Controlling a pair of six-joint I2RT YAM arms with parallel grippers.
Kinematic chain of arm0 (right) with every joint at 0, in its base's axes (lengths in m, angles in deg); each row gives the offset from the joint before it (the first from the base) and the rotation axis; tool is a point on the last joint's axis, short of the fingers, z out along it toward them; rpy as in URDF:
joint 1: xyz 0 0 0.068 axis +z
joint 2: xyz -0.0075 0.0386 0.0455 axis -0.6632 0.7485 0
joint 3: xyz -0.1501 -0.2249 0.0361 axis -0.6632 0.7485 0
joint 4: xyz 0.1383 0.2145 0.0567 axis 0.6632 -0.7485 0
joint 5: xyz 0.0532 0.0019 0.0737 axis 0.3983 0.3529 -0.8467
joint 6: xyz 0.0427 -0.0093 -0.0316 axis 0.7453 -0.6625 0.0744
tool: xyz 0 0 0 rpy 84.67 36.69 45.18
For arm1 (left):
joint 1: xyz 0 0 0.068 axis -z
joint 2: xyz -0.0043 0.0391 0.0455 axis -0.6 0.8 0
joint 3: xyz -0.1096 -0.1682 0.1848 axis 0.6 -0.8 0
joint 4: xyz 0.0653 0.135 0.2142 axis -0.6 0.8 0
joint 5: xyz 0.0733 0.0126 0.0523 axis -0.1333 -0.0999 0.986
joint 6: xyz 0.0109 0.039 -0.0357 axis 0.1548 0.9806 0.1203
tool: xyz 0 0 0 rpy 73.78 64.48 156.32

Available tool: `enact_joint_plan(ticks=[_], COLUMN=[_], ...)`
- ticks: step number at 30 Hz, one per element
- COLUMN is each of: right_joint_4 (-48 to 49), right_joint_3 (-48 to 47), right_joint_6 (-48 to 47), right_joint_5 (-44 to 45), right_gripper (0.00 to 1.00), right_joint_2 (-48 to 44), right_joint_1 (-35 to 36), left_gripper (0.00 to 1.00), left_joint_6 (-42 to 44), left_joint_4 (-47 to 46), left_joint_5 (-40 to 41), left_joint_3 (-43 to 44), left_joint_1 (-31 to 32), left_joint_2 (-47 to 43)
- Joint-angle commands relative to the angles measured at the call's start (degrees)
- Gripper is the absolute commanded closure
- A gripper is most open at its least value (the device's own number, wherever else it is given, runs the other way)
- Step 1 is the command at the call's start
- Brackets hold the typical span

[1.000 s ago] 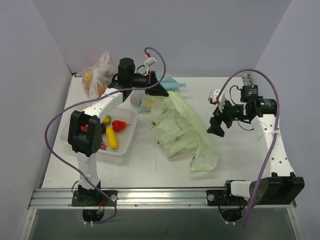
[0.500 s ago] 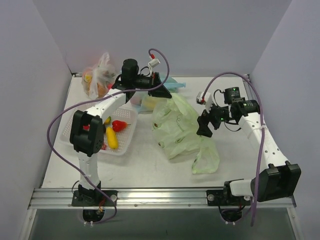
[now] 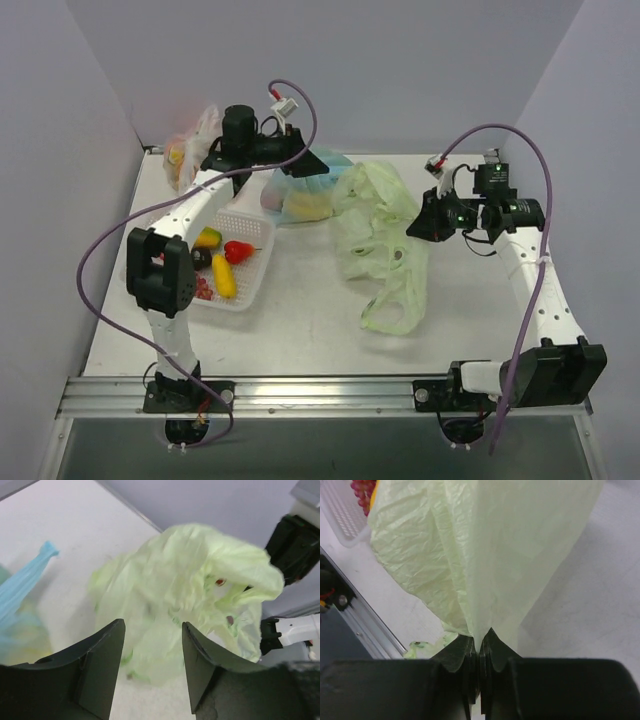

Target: Place the fake fruits into the plastic bag and tie a complex knot

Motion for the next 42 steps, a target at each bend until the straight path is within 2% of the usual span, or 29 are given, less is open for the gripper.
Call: enact_joint_plan(ticks=[1, 2, 6, 10, 12, 15, 22, 26, 30, 34, 37, 38, 41, 42], right_joint_4=[3.83, 5.24, 11.14, 14.83, 15.36, 16.07, 16.16, 16.42, 17.56, 17.74, 17.83, 17.83, 17.39, 17.04], right_joint_3=[0.82, 1.87, 5.74, 8.11, 8.03, 7.94, 9.26, 10.67, 11.37, 11.55, 11.81, 11.9, 11.99, 11.99], right_joint_6=[16.83, 18.7, 27.94, 32.25, 33.57, 34.19, 32.87, 32.61, 33.13, 33.22, 33.4, 33.4, 33.31, 33.05], right_joint_5=[-3.93, -3.67, -4.1, -5.07, -5.42, -6.12, -7.7, -8.23, -8.15, -7.8, -7.88, -7.88, -7.62, -7.88], right_gripper=[1.0, 1.0, 1.0, 1.0, 1.0, 1.0, 1.0, 1.0, 1.0, 1.0, 1.0, 1.0, 1.0, 1.0], right_joint_2=[-4.87, -5.76, -8.23, -8.84, -9.28, -10.16, -12.97, -13.59, -13.42, -13.33, -13.5, -13.68, -14.2, -14.55], right_joint_1=[-1.03, -1.12, -0.68, -0.5, -0.41, -0.41, -0.33, -0.24, -0.15, -0.24, -0.24, -0.24, -1.9, -2.78], left_gripper=[0.35, 0.34, 0.33, 0.3, 0.23, 0.23, 0.2, 0.2, 0.21, 0.26, 0.41, 0.58, 0.8, 0.93], left_joint_6=[-3.87, -3.8, -2.13, -5.29, -8.8, -13.46, -22.34, -32.43, -38.68, -43.7, -43.88, -44.05, -43.88, -43.62], left_joint_4=[-6.94, -7.57, -5.74, -8.36, -12.49, -15.4, -17.16, -28.56, -35.87, -44.05, -44.67, -44.76, -44.67, -44.15], left_joint_5=[8.84, 9.98, 9.37, 10.6, 12.7, 13.85, 14.48, 12.81, 12.1, 11.92, 12.01, 12.01, 12.1, 11.92], left_joint_3=[-8.69, -13.68, -23.19, -27.08, -27.44, -25.16, -21.9, -23.92, -24.8, -25.94, -26.29, -26.3, -26.73, -27.0], left_joint_1=[-4.25, -4.43, -1.02, 6.01, 9.88, 14.1, 18.94, 19.65, 20.61, 21.76, 22.55, 22.55, 21.94, 20.72], left_joint_2=[-11.81, -14.0, -22.62, -22.9, -21.24, -16.76, -9.64, -7.0, -4.45, -2.86, -2.6, -2.42, -3.03, -3.47])
